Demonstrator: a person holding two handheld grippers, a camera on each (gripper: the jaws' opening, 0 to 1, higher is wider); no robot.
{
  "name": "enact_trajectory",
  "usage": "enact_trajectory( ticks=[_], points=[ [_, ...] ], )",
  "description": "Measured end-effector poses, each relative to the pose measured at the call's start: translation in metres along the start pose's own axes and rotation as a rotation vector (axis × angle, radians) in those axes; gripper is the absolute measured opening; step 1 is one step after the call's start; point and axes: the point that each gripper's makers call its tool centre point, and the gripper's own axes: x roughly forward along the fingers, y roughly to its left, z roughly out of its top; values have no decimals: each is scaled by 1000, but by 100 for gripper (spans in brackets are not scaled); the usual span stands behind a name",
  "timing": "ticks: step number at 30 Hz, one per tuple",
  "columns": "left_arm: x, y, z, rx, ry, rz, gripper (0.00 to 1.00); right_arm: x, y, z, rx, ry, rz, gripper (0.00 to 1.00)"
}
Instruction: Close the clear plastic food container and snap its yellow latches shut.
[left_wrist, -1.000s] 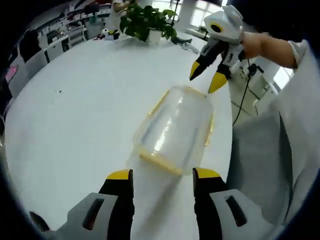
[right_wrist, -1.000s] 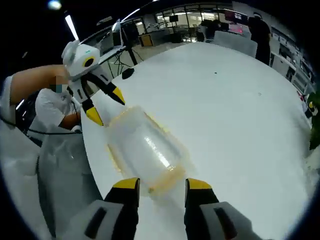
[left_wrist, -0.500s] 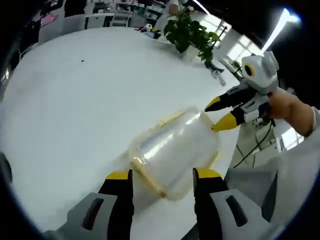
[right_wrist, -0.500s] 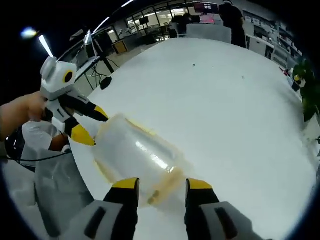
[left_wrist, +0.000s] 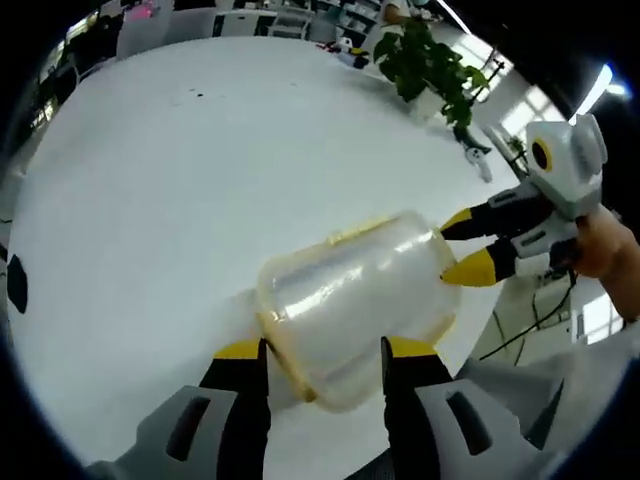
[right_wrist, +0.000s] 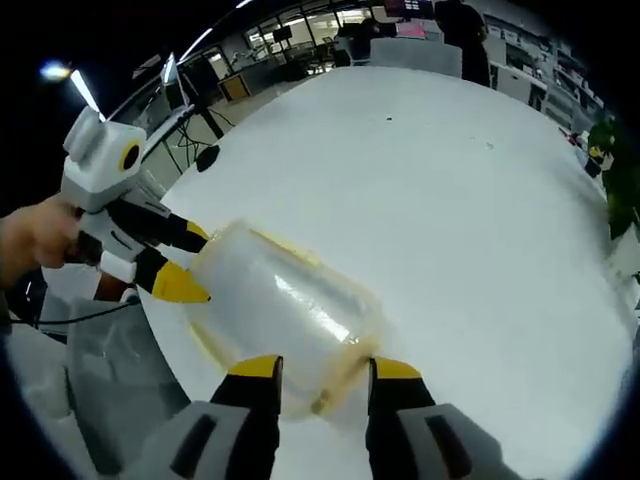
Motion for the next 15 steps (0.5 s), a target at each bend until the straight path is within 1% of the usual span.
enact_trajectory(
  ticks=[3,4,6,8,9,10,11,12,13,14,15],
  points=[
    [0,0,0,-9,-4,7,42,0,0,-1,11,4,-8,29],
    [1,-1,0,-26,-14,17,42,0,0,-1,10,6,-8,29],
    [1,-2,0,-13,-9,20,42,0,0,-1,16,2,-11,29],
    [1,-2,0,-26,-17,28,41,1,0,-1,16,7,-13,28],
    [1,-2,0,-28,-17,30,41,1,0,0,16,11,-9,28],
    [2,-2,1,-51,-24,36,41,1,0,-1,30,17,-8,28],
    [2,-2,1,-48,-27,35,40,2,4,-1,14,22,19,26],
    [4,-3,1,-64,-32,44,40,0,-2,-1,90,23,-41,26],
    [1,-3,6,-93,-39,66,40,3,3,1,28,27,-15,26],
    [-1,-8,7,-70,-40,50,41,3,2,1,28,23,-14,26],
    [-2,-8,8,-77,-46,50,41,2,1,0,35,21,-13,26]
  ],
)
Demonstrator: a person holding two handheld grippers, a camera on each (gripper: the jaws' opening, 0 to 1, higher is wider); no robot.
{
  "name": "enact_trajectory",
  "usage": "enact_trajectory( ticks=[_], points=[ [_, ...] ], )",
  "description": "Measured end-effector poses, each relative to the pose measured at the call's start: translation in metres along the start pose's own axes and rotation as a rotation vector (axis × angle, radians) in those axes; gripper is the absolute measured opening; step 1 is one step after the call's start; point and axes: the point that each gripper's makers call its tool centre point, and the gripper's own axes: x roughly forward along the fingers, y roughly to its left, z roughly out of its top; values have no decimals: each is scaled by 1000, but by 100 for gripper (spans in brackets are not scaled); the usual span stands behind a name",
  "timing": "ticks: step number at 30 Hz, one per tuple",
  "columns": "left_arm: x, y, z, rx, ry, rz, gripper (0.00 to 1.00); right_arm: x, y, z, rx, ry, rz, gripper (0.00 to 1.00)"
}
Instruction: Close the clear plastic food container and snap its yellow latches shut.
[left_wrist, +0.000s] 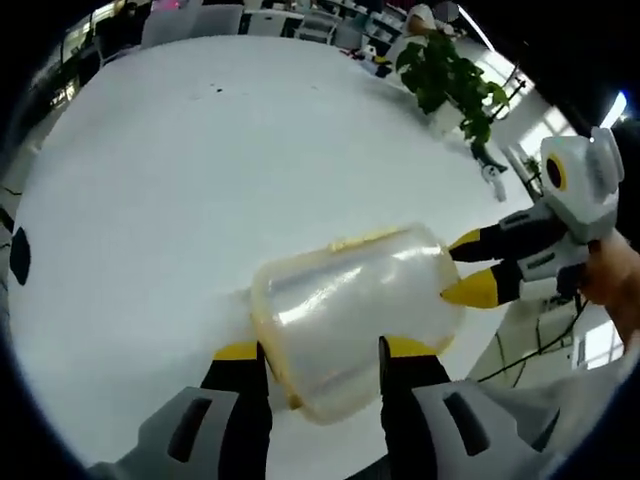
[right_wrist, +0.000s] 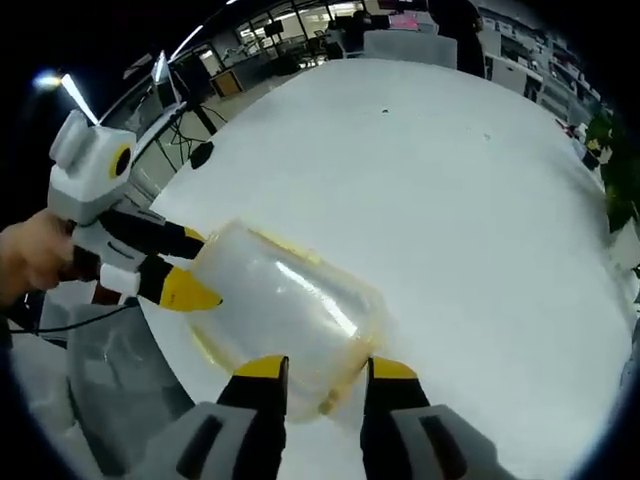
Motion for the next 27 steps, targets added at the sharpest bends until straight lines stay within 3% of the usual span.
enact_trajectory(
  ticks=[14,24,27],
  points=[
    [6,6,-6,-12,-6,-28,44,0,1,-1,6,-21,0,28],
    [5,5,-9,16,-40,-73,46,-1,1,-1,2,-33,24,29],
    [2,9,-8,17,-53,-74,43,-2,0,-1,-3,-35,23,27]
  ],
)
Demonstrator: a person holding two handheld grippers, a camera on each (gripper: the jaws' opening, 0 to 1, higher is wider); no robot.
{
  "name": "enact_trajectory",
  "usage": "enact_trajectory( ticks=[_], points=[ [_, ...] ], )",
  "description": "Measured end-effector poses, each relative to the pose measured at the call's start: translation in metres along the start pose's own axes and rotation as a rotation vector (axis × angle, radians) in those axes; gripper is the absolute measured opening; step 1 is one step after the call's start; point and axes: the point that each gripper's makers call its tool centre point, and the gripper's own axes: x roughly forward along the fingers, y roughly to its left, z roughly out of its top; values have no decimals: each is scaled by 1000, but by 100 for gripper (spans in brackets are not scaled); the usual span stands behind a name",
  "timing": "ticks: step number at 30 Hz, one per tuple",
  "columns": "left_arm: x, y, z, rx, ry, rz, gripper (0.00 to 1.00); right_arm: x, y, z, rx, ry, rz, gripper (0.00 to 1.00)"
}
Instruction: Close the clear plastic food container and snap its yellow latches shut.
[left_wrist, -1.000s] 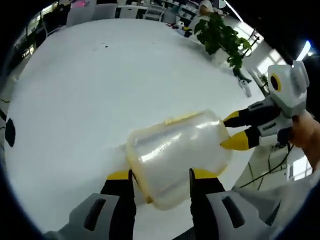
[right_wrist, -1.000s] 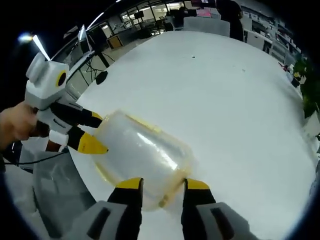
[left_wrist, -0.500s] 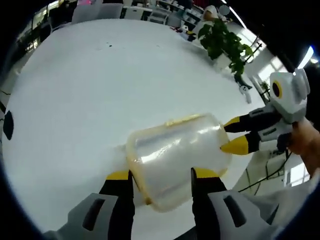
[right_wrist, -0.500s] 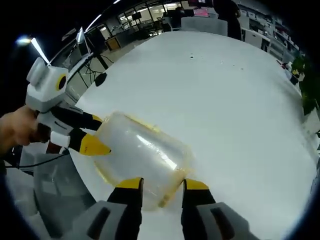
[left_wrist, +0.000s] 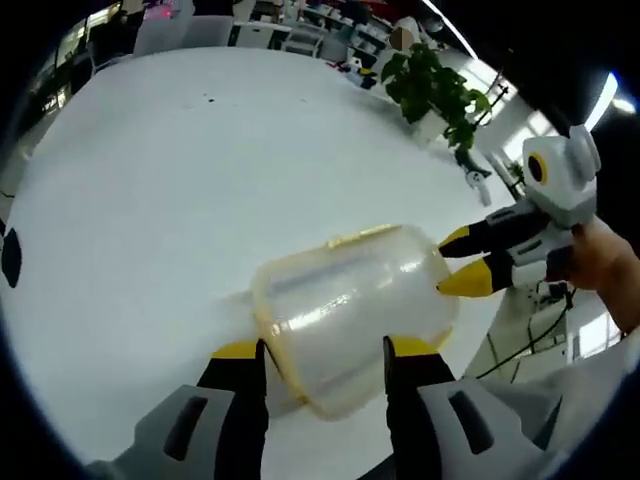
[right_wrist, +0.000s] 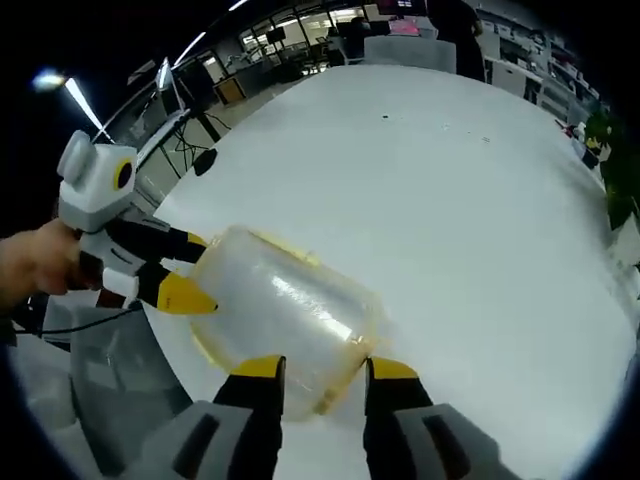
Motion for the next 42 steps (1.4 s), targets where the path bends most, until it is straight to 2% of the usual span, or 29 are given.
enact_trajectory(
  ticks=[3,6,11,13,14,16,19,21,24,27,28,30,31,32,33,34,35,36,40,42],
  points=[
    [-6,7,9,37,-38,23,37,-5,-2,0,-28,1,-9,22],
    [-12,9,16,80,-61,22,39,-8,0,3,-52,-23,11,24],
    [-18,4,23,135,-79,4,39,-8,-6,-3,-117,4,-1,24],
    [-22,6,31,174,-105,21,38,-10,-7,-3,-125,6,-2,24],
    [-24,5,35,231,-116,23,37,-13,-7,-1,-134,-3,1,23],
    [-28,1,42,317,-141,13,33,-18,-9,3,-183,-17,0,21],
    [-32,-11,52,434,-185,-35,17,-23,-8,9,-217,-30,7,18],
    [-32,-12,55,449,-183,-19,17,-26,-5,14,-228,-51,27,19],
    [-30,-21,59,474,-197,-56,11,-27,-1,21,-282,-66,39,14],
    [-27,-28,60,515,-192,-72,6,-29,6,26,-319,-75,58,12],
    [-26,-32,59,527,-187,-92,0,-30,9,28,-341,-87,67,10],
    [-23,-37,53,638,-162,-102,0,-28,14,31,-427,-99,88,4],
    [-20,-44,49,666,-154,-133,0,-26,16,31,-455,-107,92,0],
    [-17,-51,48,670,-169,-155,0,-24,17,30,-477,-106,99,0],
    [-15,-55,46,714,-166,-163,0,-23,19,30,-489,-106,105,0],
    [-12,-53,43,764,-150,-137,0,-21,23,31,-502,-116,116,0],
    [-9,-56,39,796,-137,-143,0,-20,26,33,-525,-122,127,0],
    [-7,-64,38,828,-150,-173,0,-20,29,34,-553,-120,132,0],
    [-2,-69,33,859,-133,-186,0,-17,37,39,-606,-122,141,0],
    [2,-68,30,890,-118,-181,0,-13,43,44,-670,-136,170,0]
  ],
)
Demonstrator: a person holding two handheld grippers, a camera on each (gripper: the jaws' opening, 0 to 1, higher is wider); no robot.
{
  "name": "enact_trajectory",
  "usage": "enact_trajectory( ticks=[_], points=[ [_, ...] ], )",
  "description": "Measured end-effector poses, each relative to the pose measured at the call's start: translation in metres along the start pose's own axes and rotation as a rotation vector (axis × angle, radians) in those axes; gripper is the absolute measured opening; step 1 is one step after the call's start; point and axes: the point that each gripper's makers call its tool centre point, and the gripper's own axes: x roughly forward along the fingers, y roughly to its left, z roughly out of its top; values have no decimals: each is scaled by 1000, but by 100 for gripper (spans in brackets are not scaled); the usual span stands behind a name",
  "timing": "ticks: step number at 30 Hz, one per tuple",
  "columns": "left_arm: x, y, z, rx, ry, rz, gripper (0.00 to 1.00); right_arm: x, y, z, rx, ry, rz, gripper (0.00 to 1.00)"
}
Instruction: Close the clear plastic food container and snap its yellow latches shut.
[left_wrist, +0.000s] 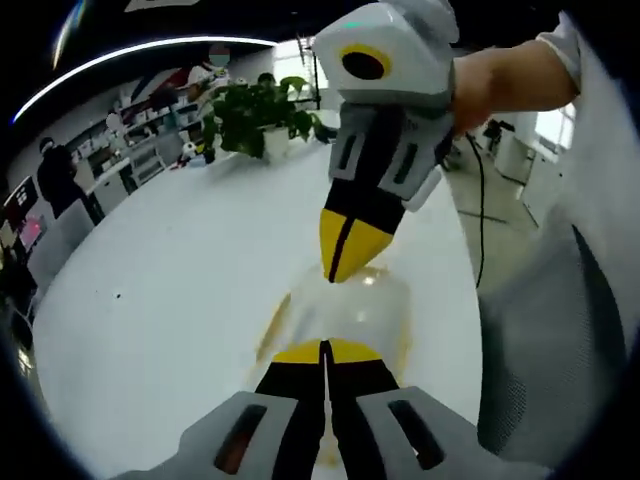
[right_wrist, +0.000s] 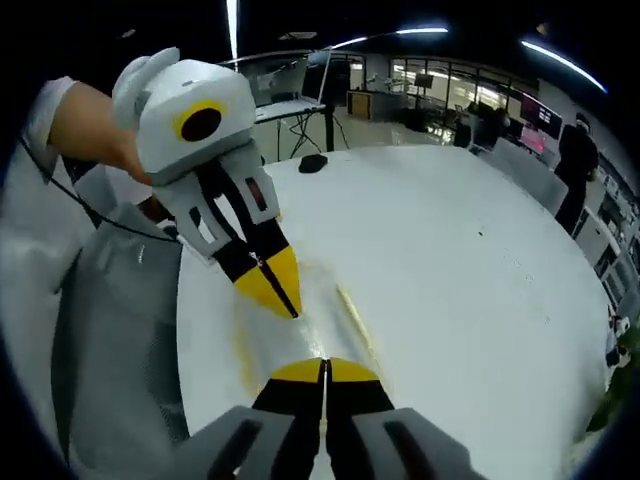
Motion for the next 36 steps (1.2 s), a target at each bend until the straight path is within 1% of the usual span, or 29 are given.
enact_trajectory(
  ticks=[2,4,5,6,7,8,10,11,12,13,15,16,17,18,20,21,22,23,24,26,27,28,30,31,32,33,34,35,36],
  points=[
    [4,-2,-3,29,12,-8,0,6,3,4,-68,-14,39,0],
    [6,-6,-4,44,16,-28,0,11,4,5,-122,2,52,0],
    [7,-8,-4,52,13,-35,0,14,4,6,-171,13,53,0],
    [7,-11,-4,56,14,-43,0,15,3,7,-194,17,46,0],
    [7,-12,-4,61,13,-46,0,18,2,6,-196,38,39,0],
    [8,-12,-5,60,15,-45,0,19,1,6,-194,41,38,0],
    [8,-15,-5,42,4,-60,0,22,-1,12,-186,22,39,0],
    [8,-15,-6,37,4,-60,0,24,-1,14,-168,9,44,0],
    [8,-17,-8,37,8,-61,0,26,0,16,-171,2,47,0],
    [9,-21,-10,57,13,-67,0,28,0,16,-177,5,46,0],
    [9,-27,-13,66,26,-79,0,32,-2,13,-196,26,43,0],
    [8,-29,-13,65,22,-83,0,34,-4,12,-196,34,46,0],
    [8,-32,-12,62,19,-91,3,35,-5,12,-196,35,47,0],
    [9,-36,-13,65,22,-93,9,35,-8,12,-194,40,48,0],
    [10,-42,-11,95,15,-96,16,36,-13,13,-181,47,41,0],
    [10,-42,-11,97,14,-89,24,36,-15,14,-175,50,36,5],
    [10,-41,-10,92,15,-69,31,37,-17,14,-176,59,33,11],
    [11,-40,-9,91,16,-58,37,36,-20,12,-187,82,23,17],
    [11,-40,-10,128,24,-47,40,36,-21,11,-198,94,19,22],
    [12,-39,-14,182,46,-23,43,36,-18,10,-218,101,48,23],
    [13,-40,-17,194,60,-27,44,37,-18,8,-218,110,64,23],
    [14,-42,-20,190,68,-30,45,38,-19,6,-221,121,71,24],
    [15,-42,-25,214,83,-21,46,40,-17,4,-222,127,103,32],
    [16,-42,-25,214,85,-21,45,40,-16,4,-217,129,113,34],
    [16,-41,-28,227,101,-17,45,40,-17,5,-222,132,121,35],
    [15,-41,-27,236,96,-11,45,40,-18,4,-235,138,128,35],
    [15,-40,-27,239,97,-9,45,39,-20,1,-245,167,139,35],
    [16,-39,-28,259,102,-4,45,40,-21,0,-248,173,140,34],
    [16,-36,-29,302,115,8,45,41,-19,0,-245,182,167,35]
  ],
)
